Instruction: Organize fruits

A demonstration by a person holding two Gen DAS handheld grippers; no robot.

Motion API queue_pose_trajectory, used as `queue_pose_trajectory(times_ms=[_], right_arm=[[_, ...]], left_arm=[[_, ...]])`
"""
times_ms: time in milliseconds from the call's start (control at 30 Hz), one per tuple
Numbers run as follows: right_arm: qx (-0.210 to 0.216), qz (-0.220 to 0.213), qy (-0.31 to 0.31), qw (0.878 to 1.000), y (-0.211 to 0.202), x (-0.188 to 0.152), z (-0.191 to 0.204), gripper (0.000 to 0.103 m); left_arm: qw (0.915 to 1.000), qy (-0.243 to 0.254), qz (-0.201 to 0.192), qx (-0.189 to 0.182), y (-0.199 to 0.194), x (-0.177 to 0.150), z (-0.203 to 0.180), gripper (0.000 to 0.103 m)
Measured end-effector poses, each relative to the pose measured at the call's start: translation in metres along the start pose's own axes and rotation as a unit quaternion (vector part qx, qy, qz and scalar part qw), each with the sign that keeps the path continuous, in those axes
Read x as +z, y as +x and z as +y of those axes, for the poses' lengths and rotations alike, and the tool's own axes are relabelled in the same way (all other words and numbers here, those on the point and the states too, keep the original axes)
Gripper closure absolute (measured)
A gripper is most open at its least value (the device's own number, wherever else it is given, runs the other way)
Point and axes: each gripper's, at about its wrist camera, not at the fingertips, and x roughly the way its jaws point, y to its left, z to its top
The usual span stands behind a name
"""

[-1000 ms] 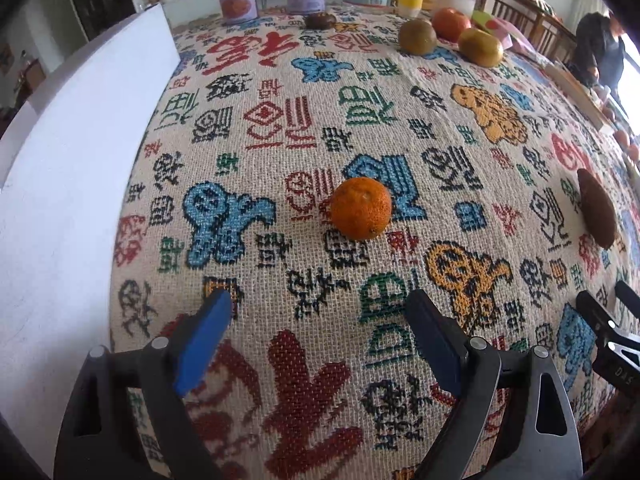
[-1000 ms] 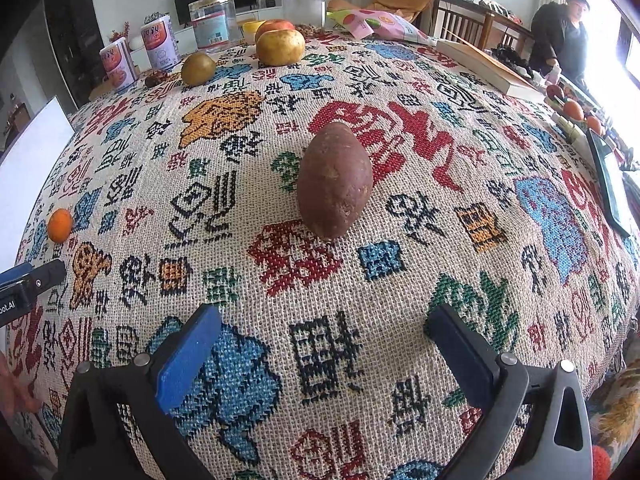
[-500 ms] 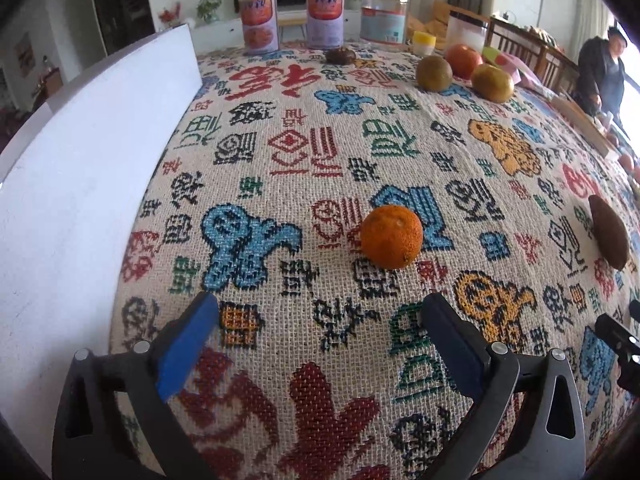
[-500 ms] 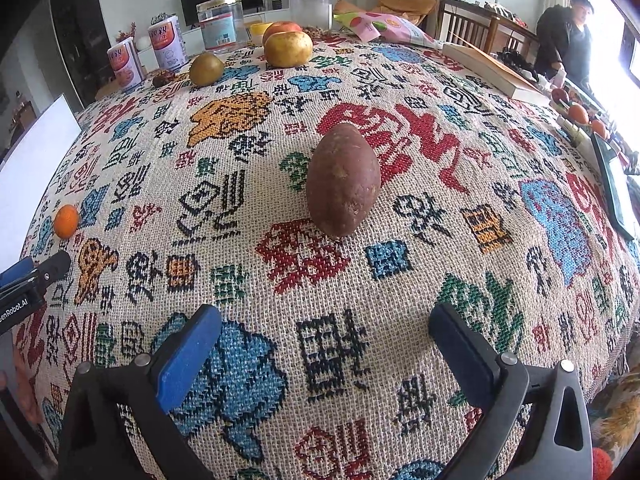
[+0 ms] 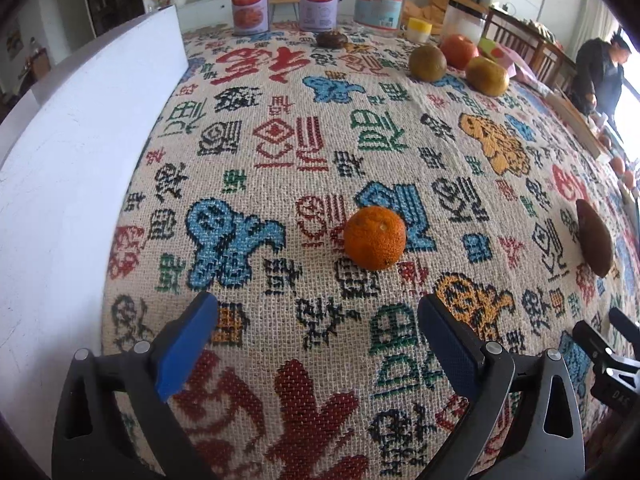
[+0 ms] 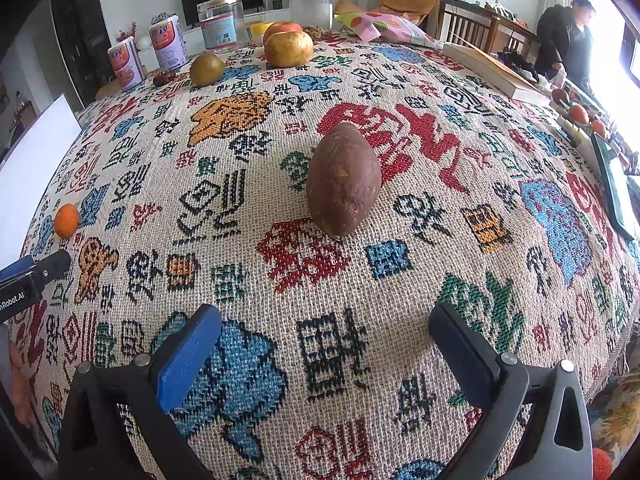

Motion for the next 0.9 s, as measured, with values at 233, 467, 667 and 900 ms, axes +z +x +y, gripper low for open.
queue_pose_trajectory(times_ms=[233, 467, 667, 900], right_arm=[[0.108, -0.060, 0.098, 0.987, -0.024, -0.002, -0.036, 0.000], [0.146, -0.032, 0.151, 0.977, -0.021, 0.041, -0.074, 0.016], [0.091, 0.096, 0.053, 0.990, 0.030, 0.102, -0.044, 0.034], [0.142, 0.122, 0.040, 0.982, 0.032, 0.098, -0.024, 0.062]], left_arm=[[0.9975, 0.061, -0.034, 0.012, 0.010, 0.008, -0.030, 0.039], [0.9981, 0.048, -0.037, -0.014, -0.003, 0.002, -0.028, 0.076], [0.9988, 0.018, -0.026, -0.037, -0.024, -0.008, -0.009, 0.076], [0.9950, -0.013, -0.037, -0.092, -0.082, -0.027, 0.012, 0.076]])
